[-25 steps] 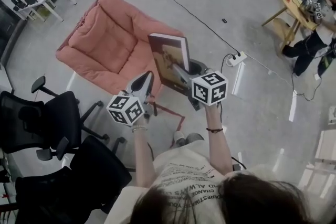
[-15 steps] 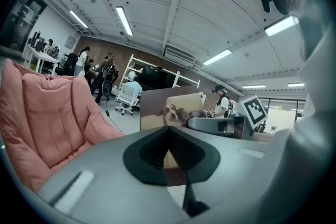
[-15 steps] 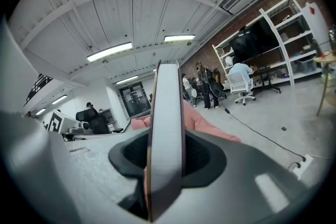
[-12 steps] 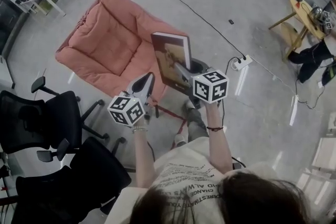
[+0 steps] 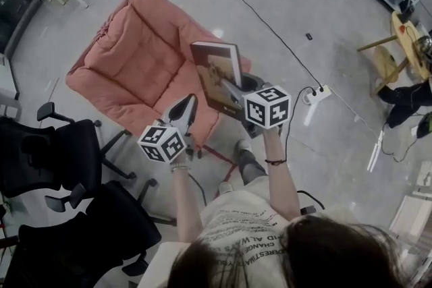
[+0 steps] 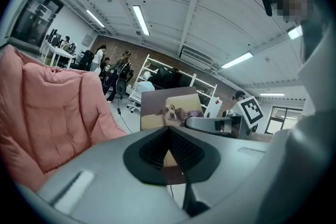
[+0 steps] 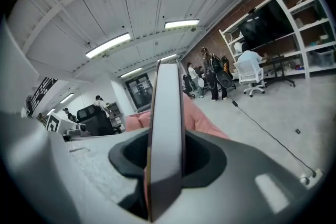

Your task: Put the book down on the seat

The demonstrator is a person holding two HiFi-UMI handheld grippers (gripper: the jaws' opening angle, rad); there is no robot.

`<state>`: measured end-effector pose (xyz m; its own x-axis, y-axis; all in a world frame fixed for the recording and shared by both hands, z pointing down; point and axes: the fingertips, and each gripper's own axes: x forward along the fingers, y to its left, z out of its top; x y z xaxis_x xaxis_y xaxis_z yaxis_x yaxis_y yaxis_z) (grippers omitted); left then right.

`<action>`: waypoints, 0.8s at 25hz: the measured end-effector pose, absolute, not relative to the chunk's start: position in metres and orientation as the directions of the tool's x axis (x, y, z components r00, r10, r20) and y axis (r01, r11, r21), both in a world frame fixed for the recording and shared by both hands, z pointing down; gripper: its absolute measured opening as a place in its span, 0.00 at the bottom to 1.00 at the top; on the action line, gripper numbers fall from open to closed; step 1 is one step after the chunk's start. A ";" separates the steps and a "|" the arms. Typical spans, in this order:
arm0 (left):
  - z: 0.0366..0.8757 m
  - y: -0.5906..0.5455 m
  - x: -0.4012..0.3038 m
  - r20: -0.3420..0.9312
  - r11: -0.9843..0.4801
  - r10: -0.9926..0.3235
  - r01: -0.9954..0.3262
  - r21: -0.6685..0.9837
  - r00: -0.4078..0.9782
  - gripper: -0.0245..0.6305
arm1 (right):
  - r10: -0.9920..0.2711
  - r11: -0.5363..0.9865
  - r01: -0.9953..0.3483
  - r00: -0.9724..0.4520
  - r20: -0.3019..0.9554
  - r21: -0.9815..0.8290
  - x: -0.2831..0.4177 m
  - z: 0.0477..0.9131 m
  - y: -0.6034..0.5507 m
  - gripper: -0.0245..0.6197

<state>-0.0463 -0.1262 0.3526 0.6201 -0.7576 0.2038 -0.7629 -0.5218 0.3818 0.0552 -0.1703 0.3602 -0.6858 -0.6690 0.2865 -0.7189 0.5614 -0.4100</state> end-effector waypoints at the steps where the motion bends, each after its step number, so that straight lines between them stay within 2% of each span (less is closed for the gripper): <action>1: 0.355 -0.135 -0.047 0.206 -0.511 -0.763 -0.767 0.388 0.613 0.04 | -0.658 0.567 -0.713 -0.694 0.294 -0.413 0.053 0.363 -0.180 0.26; 13: 0.392 -0.214 -0.080 0.261 -0.362 -0.824 -0.822 0.441 0.503 0.04 | -0.520 0.624 -0.643 -0.765 0.379 -0.443 0.012 0.409 -0.265 0.27; 20: 0.408 -0.244 -0.100 0.269 -0.320 -0.837 -0.825 0.466 0.476 0.04 | -0.488 0.635 -0.623 -0.782 0.387 -0.456 -0.013 0.421 -0.301 0.27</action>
<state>-0.0998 -0.2442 0.4081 0.4765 -0.8371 0.2687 -0.8249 -0.3199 0.4661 -0.0134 -0.3011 0.4210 -0.7819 -0.4885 0.3874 -0.6230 0.6353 -0.4563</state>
